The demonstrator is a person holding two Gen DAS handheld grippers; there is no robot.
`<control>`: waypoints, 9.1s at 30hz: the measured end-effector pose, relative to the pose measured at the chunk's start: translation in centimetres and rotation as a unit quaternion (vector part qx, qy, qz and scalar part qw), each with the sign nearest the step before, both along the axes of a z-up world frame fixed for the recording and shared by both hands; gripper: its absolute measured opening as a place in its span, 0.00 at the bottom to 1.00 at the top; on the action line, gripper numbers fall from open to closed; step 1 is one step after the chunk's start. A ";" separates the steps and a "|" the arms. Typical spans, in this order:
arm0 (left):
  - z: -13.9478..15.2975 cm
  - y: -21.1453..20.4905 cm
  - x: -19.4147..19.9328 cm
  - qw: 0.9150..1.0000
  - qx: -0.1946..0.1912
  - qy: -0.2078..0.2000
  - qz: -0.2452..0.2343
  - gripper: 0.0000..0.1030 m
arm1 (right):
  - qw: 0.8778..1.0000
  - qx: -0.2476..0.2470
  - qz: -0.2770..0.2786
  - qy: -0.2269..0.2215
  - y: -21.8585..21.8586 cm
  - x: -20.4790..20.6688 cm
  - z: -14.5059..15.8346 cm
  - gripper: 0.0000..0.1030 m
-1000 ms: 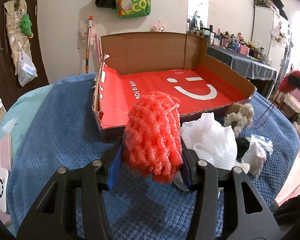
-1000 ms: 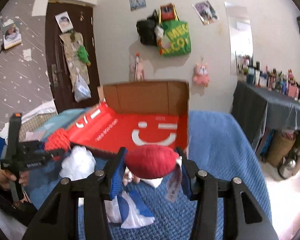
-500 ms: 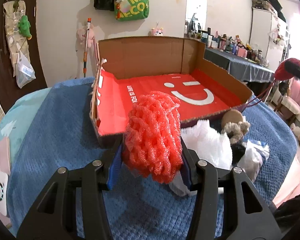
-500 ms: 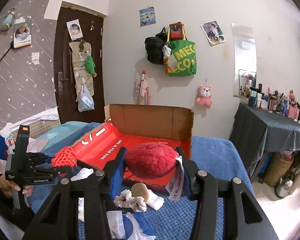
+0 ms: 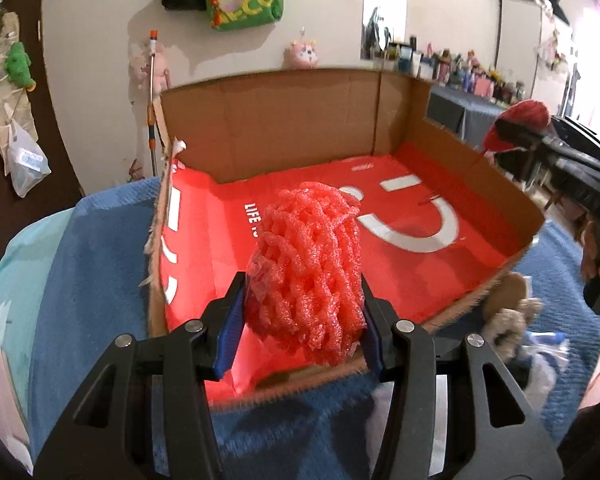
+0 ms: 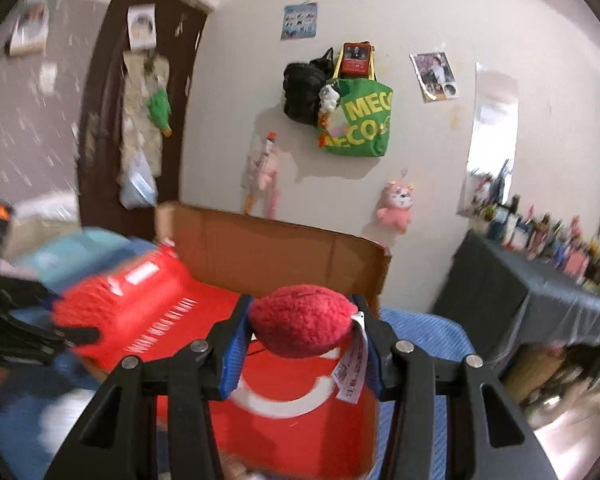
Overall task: Organize soft objects
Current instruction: 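Carry foam net into box with left tool while right tool carries red ball, then open left tool releasing foam net while right tool releases red ball, then grasp white bath puff with left tool while right tool grasps blue-white cloth, then carry bath puff into box with left tool while right tool carries cloth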
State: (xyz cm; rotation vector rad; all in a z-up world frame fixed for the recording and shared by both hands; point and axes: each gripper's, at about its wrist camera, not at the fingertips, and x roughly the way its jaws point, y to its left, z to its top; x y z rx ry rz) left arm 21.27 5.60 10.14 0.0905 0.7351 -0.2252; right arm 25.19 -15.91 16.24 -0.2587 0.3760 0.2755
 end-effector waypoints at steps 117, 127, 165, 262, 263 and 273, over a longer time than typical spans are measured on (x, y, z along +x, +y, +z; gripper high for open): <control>2.7 -1.6 -2.7 0.999 0.024 -0.027 -0.007 0.83 | 0.978 -0.025 0.049 0.203 0.9 0.8 -2.6 0.84; 4.7 -1.7 -10.4 0.994 -0.011 -0.110 0.024 0.94 | 0.995 0.025 0.036 0.090 -0.7 -7.4 2.5 1.00; -3.7 -4.7 -13.7 0.998 -0.043 -0.029 0.034 0.96 | 0.985 0.031 -0.031 0.169 -5.1 -14.5 -9.9 1.00; -1.7 -6.2 4.9 0.996 -0.004 0.062 -0.071 0.55 | 0.969 -0.032 0.120 0.212 3.5 2.9 -8.5 0.31; -1.8 -6.2 5.1 0.995 -0.002 0.063 -0.072 0.55 | 0.969 -0.036 0.120 0.213 3.6 3.0 -8.6 0.31; -2.8 -6.4 6.1 0.995 0.006 0.072 -0.073 0.55 | 0.966 -0.049 0.125 0.222 3.8 4.0 -9.3 0.33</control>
